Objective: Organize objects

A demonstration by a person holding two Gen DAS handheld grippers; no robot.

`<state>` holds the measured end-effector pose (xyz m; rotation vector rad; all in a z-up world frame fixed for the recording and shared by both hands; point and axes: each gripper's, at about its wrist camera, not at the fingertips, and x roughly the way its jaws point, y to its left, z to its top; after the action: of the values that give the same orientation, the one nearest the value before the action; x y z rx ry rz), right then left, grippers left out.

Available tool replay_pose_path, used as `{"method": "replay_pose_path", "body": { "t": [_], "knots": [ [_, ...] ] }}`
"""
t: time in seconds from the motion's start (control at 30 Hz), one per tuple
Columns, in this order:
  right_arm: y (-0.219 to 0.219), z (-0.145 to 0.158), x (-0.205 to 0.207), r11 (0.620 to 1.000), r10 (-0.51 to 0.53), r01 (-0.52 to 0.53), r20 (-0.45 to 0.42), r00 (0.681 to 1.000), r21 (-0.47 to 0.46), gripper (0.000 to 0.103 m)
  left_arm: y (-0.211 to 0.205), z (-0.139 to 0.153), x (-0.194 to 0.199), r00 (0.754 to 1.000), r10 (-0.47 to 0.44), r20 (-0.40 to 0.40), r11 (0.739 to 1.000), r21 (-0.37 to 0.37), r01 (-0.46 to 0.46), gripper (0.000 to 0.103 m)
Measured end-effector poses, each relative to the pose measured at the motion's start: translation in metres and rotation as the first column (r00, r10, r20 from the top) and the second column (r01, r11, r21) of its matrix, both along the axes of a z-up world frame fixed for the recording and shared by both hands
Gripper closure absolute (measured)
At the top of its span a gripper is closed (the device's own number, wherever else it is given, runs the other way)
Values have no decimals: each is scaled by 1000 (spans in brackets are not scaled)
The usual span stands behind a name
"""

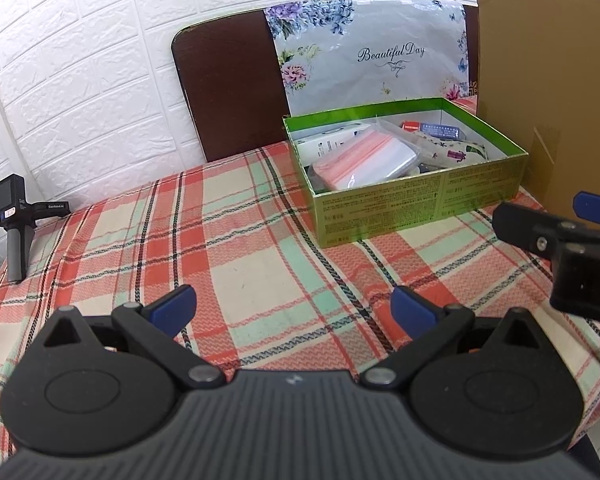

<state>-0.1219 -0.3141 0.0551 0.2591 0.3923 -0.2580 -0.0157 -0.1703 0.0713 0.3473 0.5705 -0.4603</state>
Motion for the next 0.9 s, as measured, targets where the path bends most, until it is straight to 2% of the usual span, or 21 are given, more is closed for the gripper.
{"method": "replay_pose_path", "body": {
  "t": [0.9],
  "knots": [
    [-1, -2, 1, 1000, -2, 2, -6, 1000, -1, 5, 1, -1, 1, 1000, -2, -8, 1000, -3, 2, 0]
  ]
}}
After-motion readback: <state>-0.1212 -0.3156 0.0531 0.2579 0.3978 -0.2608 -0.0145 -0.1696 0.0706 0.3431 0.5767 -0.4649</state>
